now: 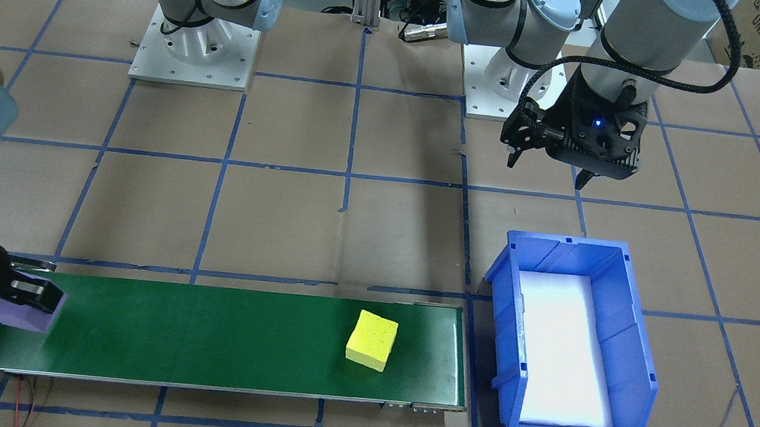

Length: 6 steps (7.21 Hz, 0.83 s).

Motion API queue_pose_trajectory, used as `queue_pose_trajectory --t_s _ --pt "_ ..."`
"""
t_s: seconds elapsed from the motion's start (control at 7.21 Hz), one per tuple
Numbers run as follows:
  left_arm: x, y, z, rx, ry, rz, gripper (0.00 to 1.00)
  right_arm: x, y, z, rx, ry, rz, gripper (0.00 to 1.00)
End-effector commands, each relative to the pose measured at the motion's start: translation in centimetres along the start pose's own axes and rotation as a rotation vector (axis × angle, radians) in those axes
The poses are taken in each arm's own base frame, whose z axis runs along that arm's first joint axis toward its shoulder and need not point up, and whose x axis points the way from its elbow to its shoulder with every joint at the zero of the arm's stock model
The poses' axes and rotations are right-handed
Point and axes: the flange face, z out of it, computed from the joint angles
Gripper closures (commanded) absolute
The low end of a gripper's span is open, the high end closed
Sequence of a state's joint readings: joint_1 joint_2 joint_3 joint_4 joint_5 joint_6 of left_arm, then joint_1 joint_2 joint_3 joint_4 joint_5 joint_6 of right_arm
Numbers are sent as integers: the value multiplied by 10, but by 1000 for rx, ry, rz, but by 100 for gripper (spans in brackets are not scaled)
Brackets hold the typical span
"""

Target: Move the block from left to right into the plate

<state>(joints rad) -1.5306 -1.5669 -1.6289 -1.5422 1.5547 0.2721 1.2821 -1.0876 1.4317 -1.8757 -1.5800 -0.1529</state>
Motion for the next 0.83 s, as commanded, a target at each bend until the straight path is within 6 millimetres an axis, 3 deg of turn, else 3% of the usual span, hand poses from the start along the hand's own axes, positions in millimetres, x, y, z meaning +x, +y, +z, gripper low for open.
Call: queue_pose_trajectory --t_s 0.0,0.14,0.42,0.69 --pt "7 2 5 -11 17 -56 0 116 11 -7 -29 34 -88 80" --pt "8 6 0 -4 8 -59 0 201 30 -3 -47 36 -136 80" --pt "9 11 -7 10 -1 -211 0 327 80 18 -73 -9 -150 79" --pt "9 10 -12 25 4 -222 0 405 114 49 -54 -49 -137 79"
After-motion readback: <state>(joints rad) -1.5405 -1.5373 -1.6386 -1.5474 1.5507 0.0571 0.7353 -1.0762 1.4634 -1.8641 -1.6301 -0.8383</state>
